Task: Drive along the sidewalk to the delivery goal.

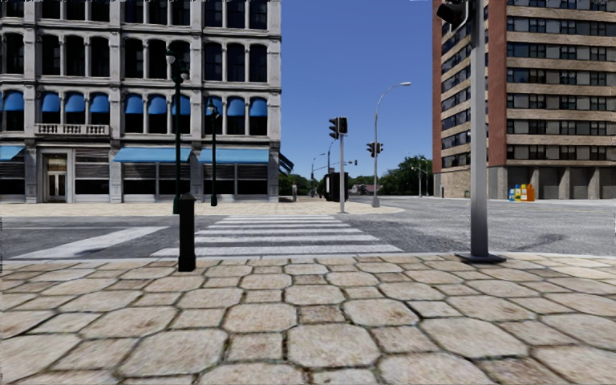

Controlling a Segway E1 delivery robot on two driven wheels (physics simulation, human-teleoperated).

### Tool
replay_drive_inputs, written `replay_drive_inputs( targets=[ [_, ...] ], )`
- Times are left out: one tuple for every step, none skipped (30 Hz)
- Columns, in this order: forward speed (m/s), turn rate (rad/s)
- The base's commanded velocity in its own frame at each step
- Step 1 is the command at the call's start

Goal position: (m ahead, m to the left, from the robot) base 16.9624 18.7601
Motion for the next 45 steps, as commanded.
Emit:
replay_drive_inputs(
  targets=[
    [1.97,-0.41],
    [1.97,-0.41],
    [1.97,-0.41],
    [1.97,0.00],
    [1.97,0.00],
    [1.97,0.00],
    [1.97,0.00],
    [1.97,0.00],
    [1.97,0.00],
    [1.97,0.00],
    [1.97,0.00],
    [1.97,0.00],
    [1.97,0.00],
    [1.97,0.00],
    [1.97,0.00],
    [1.97,0.00],
    [1.97,0.00],
    [1.97,0.00],
    [1.97,0.00],
    [1.97,0.00],
    [1.97,0.02],
    [1.97,0.02],
    [1.97,0.09],
    [1.97,0.16],
    [1.97,0.20],
    [1.97,0.20],
    [1.97,0.24],
    [1.97,0.28],
    [1.97,0.30],
    [1.97,0.30],
    [1.97,0.30],
    [1.97,0.31],
    [1.97,0.31],
    [1.97,0.31],
    [1.97,0.31],
    [1.97,0.31],
    [1.97,0.31],
    [1.97,0.31],
    [1.97,0.31],
    [1.97,0.21],
    [1.97,0.07],
    [1.97,0.07],
    [1.97,0.00],
    [1.97,0.00],
    [1.97,0.00]
  ],
)
